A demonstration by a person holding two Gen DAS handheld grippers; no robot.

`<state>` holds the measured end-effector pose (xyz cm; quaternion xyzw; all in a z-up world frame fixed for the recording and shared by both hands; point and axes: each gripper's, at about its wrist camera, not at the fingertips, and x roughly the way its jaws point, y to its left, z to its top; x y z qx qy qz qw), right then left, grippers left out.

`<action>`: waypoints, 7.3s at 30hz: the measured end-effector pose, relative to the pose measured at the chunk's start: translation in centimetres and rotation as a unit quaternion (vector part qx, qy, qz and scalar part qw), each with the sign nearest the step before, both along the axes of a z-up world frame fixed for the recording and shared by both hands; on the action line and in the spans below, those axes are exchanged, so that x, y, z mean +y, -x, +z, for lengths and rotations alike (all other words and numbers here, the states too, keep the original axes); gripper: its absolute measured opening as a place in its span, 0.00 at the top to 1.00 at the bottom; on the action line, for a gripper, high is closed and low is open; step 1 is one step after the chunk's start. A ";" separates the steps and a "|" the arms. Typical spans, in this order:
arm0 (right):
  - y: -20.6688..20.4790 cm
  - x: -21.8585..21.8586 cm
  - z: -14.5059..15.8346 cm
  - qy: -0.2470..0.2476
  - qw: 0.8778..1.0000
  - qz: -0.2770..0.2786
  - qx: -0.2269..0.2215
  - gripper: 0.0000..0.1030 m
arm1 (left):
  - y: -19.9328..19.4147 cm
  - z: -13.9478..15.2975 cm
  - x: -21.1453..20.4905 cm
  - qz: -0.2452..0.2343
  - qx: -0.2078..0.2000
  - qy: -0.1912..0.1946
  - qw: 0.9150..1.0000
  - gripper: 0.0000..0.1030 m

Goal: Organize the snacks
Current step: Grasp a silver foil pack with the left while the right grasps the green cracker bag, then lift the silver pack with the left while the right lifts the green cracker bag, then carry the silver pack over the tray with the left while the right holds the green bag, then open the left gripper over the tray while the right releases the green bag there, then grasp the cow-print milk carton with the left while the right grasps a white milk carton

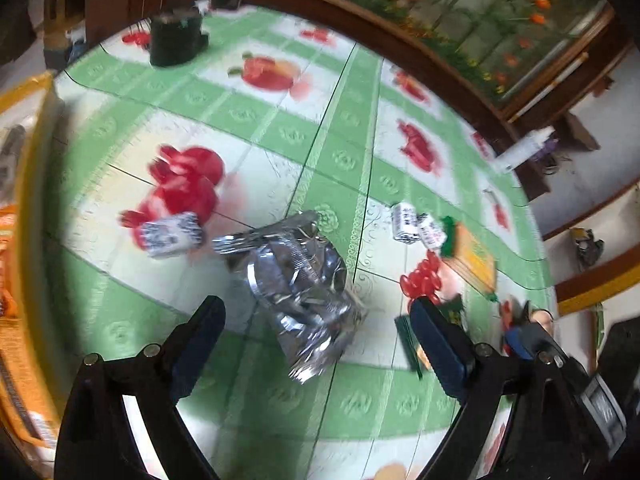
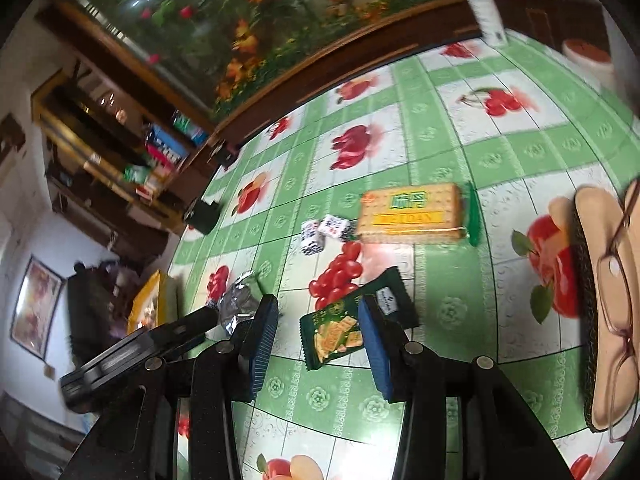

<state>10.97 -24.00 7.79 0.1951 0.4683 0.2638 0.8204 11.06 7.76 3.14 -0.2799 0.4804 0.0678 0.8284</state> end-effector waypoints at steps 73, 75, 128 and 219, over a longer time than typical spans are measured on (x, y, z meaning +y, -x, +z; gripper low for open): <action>3.7 8.4 -1.3 0.180 0.972 0.092 -0.120 0.54 | 6.7 -0.5 -1.8 -0.071 -0.132 -0.180 0.972 0.45; 3.7 8.4 -1.2 0.178 0.972 0.091 -0.121 0.54 | 6.8 -0.4 -1.9 -0.071 -0.135 -0.187 0.970 0.45; 4.3 7.3 0.3 0.138 0.981 0.058 -0.126 0.54 | 10.7 3.5 -2.1 -0.060 -0.174 -0.178 0.967 0.45; 2.7 3.2 -1.0 -0.027 1.000 -0.016 -0.002 0.45 | -1.0 1.2 7.2 -0.045 0.003 -0.081 0.996 0.58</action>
